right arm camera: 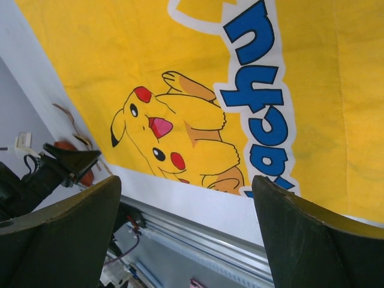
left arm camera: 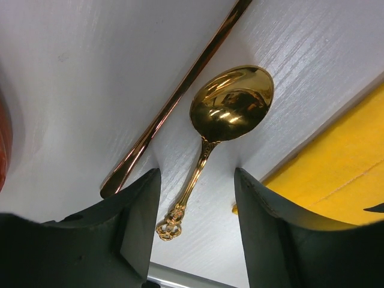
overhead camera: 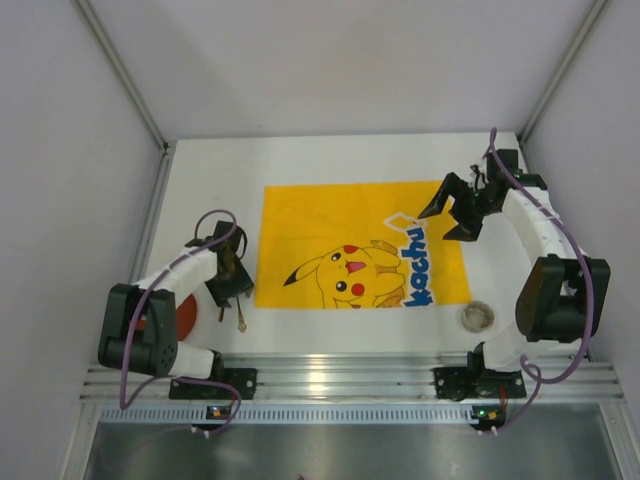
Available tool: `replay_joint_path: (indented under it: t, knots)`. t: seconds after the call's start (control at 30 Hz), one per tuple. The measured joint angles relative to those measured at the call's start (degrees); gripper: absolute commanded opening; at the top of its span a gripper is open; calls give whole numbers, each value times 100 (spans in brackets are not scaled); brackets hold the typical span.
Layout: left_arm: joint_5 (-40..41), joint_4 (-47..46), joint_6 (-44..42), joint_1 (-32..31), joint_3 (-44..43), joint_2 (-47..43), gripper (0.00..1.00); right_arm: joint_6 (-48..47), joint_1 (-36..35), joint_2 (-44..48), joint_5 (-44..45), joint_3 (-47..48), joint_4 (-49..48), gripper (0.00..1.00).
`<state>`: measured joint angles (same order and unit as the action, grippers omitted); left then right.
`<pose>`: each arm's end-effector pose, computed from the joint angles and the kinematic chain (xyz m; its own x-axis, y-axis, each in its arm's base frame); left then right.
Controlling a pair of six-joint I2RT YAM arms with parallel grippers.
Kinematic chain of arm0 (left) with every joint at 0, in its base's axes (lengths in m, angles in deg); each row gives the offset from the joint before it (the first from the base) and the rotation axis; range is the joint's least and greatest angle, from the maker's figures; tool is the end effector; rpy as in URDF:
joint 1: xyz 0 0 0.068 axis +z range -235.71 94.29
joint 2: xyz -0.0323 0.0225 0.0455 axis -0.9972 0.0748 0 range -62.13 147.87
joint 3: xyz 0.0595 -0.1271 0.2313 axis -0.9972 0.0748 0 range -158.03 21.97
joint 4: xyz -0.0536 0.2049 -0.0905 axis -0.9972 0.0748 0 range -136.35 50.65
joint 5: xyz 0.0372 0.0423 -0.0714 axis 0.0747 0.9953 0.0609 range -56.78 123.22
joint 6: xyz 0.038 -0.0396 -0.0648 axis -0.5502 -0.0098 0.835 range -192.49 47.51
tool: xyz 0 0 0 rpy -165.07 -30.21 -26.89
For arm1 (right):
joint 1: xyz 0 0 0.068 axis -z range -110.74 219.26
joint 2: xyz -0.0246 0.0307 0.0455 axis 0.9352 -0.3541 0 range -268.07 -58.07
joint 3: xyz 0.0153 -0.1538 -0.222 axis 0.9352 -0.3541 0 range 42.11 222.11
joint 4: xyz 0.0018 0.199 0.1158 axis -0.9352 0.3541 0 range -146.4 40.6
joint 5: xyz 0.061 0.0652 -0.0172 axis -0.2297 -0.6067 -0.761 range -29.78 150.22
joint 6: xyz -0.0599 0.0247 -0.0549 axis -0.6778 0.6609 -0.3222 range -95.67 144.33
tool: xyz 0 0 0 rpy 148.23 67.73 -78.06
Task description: Set the dinner table for one person
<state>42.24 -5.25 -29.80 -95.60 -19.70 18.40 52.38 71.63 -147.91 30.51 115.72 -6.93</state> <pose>0.2040 -0.0238 0.1402 -0.8098 -0.5386 -0.2329 -0.5528 0.8333 -0.0049 0.2974 0.0246 0.2471 -0.8826 0.4453 -0.1507 0.2801 0.7555 0.5922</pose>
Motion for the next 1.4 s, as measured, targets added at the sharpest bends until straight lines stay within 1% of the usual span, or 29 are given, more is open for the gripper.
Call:
replay_joint_path:
  t: [0.07,0.1,0.13,0.2,0.23,0.27,0.33,0.63,0.73,0.8,0.87,0.93,1.03,1.13,1.17,1.23,1.3,1.4]
  knots:
    - [-17,-7,-17,4,-4,20,56,0,-2,0,2,0,7,90]
    - [-31,-13,-26,7,-15,39,52,0,0,0,4,0,9,90]
    - [-46,-20,-35,7,-24,61,42,0,0,-2,4,2,11,90]
    - [-146,-98,-24,4,-63,125,29,-2,0,-4,4,15,26,90]
    - [-199,-127,-20,0,-83,166,14,-2,0,-15,4,44,48,90]
    - [-271,-164,24,-4,-118,221,7,-2,0,-22,7,72,57,90]
    - [-326,-201,4,-13,-170,317,0,-4,-2,-31,7,120,66,90]
    - [-293,295,-74,-17,-695,796,0,-70,-22,-31,9,142,70,91]
    - [4,374,-260,-28,-863,863,0,-94,-146,-31,-48,142,42,92]
    - [140,527,-396,-15,-1174,914,0,-92,-369,-28,-232,142,-72,93]
    - [164,723,-492,-66,-1742,981,0,-68,-730,-28,-485,142,-282,93]
    - [98,796,-531,-170,-2487,1099,0,33,-1121,-31,-748,142,-562,92]
    - [-291,754,-516,-411,-3589,1316,0,297,-1731,-37,-1097,142,-1078,90]
    - [-699,850,-505,-789,-4717,1742,0,603,-2218,-92,-1285,149,-1585,80]
    - [-852,868,-498,-986,-5209,1978,0,695,-2341,-125,-1325,155,-1740,76]
    - [-1040,955,-481,-1294,-5884,2345,0,848,-2564,-238,-1370,229,-1945,73]
    - [-1250,957,-420,-1591,-6363,2645,0,925,-2721,-363,-1392,306,-2127,71]
    - [-1484,1082,-293,-2000,-6800,2977,0,981,-2826,-455,-1405,334,-2286,68]
